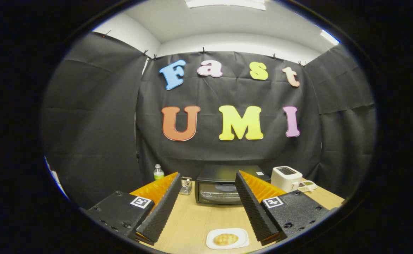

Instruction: Open the toaster oven, put the food inside, and close the toaster oven door.

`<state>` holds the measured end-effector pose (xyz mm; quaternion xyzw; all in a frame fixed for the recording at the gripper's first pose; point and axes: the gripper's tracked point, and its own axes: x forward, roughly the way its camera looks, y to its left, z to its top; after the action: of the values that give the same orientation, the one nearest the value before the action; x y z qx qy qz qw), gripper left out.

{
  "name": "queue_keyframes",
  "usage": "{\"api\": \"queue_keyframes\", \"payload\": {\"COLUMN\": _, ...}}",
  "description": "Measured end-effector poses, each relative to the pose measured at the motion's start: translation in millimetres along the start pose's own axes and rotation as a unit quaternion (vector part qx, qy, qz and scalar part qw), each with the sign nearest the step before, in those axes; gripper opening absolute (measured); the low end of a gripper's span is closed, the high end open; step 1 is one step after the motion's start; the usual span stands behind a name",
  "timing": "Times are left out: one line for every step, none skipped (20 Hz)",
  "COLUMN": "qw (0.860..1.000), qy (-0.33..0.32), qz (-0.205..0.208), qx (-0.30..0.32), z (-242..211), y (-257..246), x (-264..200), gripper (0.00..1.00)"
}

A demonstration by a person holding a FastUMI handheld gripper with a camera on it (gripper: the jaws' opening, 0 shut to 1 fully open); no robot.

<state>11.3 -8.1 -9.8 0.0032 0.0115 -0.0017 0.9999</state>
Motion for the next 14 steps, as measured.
{"api": "queue_keyframes", "payload": {"qw": 1.0, "qy": 0.0, "qz": -0.001, "qx": -0.003, "z": 0.2, "y": -0.6, "x": 0.9, "gripper": 0.99}}
{"api": "queue_keyframes", "payload": {"qw": 1.0, "qy": 0.0, "qz": -0.003, "qx": -0.005, "z": 0.6, "y": 0.0, "x": 1.9, "gripper": 0.99}}
{"api": "queue_keyframes", "payload": {"qw": 1.0, "qy": 0.0, "qz": -0.005, "qx": -0.005, "z": 0.5, "y": -0.5, "x": 2.3, "gripper": 0.99}}
{"api": "queue_keyframes", "payload": {"qw": 1.0, "qy": 0.001, "qz": -0.006, "qx": -0.005, "z": -0.1, "y": -1.3, "x": 3.0, "gripper": 0.99}}
{"api": "queue_keyframes", "payload": {"qw": 1.0, "qy": 0.001, "qz": -0.009, "qx": -0.003, "z": 0.2, "y": -3.3, "x": 3.6, "gripper": 0.99}}
{"api": "queue_keyframes", "payload": {"qw": 1.0, "qy": 0.003, "qz": -0.013, "qx": -0.001, "z": -0.9, "y": -6.4, "x": 4.6, "gripper": 0.99}}
{"api": "queue_keyframes", "payload": {"qw": 1.0, "qy": 0.003, "qz": -0.017, "qx": 0.004, "z": -0.7, "y": -9.7, "x": 6.3, "gripper": 0.99}}
{"api": "queue_keyframes", "payload": {"qw": 1.0, "qy": 0.004, "qz": -0.018, "qx": 0.009, "z": -0.2, "y": -10.9, "x": 7.4, "gripper": 0.99}}
{"api": "queue_keyframes", "payload": {"qw": 1.0, "qy": 0.006, "qz": -0.023, "qx": 0.012, "z": -0.3, "y": -14.5, "x": 8.9, "gripper": 0.99}}
{"api": "queue_keyframes", "payload": {"qw": 1.0, "qy": 0.007, "qz": -0.028, "qx": 0.011, "z": -0.2, "y": -19.5, "x": 10.4, "gripper": 0.99}}
{"api": "queue_keyframes", "payload": {"qw": 0.999, "qy": 0.008, "qz": -0.034, "qx": 0.01, "z": 0.0, "y": -25.3, "x": 12.4, "gripper": 0.99}}
{"api": "queue_keyframes", "payload": {"qw": 0.999, "qy": 0.008, "qz": -0.04, "qx": 0.009, "z": -1.1, "y": -31.6, "x": 15.8, "gripper": 0.99}}
{"api": "queue_keyframes", "payload": {"qw": 0.999, "qy": 0.007, "qz": -0.048, "qx": 0.012, "z": -1.3, "y": -39.0, "x": 20.3, "gripper": 0.99}}
{"api": "queue_keyframes", "payload": {"qw": 0.998, "qy": 0.007, "qz": -0.055, "qx": 0.016, "z": -2.8, "y": -45.8, "x": 27.3, "gripper": 0.99}}
